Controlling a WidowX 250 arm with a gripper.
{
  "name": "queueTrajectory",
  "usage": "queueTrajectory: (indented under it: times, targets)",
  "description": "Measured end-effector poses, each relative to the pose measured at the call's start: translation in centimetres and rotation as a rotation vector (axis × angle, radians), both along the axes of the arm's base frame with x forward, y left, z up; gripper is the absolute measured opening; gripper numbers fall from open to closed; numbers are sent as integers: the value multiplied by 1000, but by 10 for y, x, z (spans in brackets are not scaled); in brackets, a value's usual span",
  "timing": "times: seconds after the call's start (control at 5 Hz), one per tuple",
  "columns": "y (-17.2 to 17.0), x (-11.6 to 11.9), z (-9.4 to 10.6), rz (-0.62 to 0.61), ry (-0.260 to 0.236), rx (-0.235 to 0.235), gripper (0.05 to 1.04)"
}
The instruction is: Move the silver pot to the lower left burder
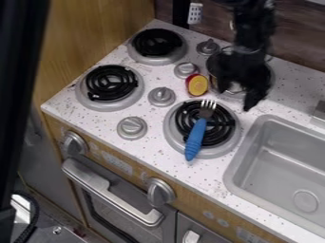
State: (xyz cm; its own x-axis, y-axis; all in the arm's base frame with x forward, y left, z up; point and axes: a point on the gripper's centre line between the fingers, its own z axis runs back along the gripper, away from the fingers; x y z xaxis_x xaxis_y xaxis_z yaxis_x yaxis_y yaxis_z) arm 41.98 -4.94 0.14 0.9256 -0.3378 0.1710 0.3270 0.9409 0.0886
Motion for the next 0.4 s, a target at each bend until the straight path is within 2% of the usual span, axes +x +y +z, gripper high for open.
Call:
queueTrajectory:
  times: [0.2,0.4]
  targets:
    - [-16,31,4,-63,-84,-13,997]
    - [-16,63,9,-102,-203,21,997]
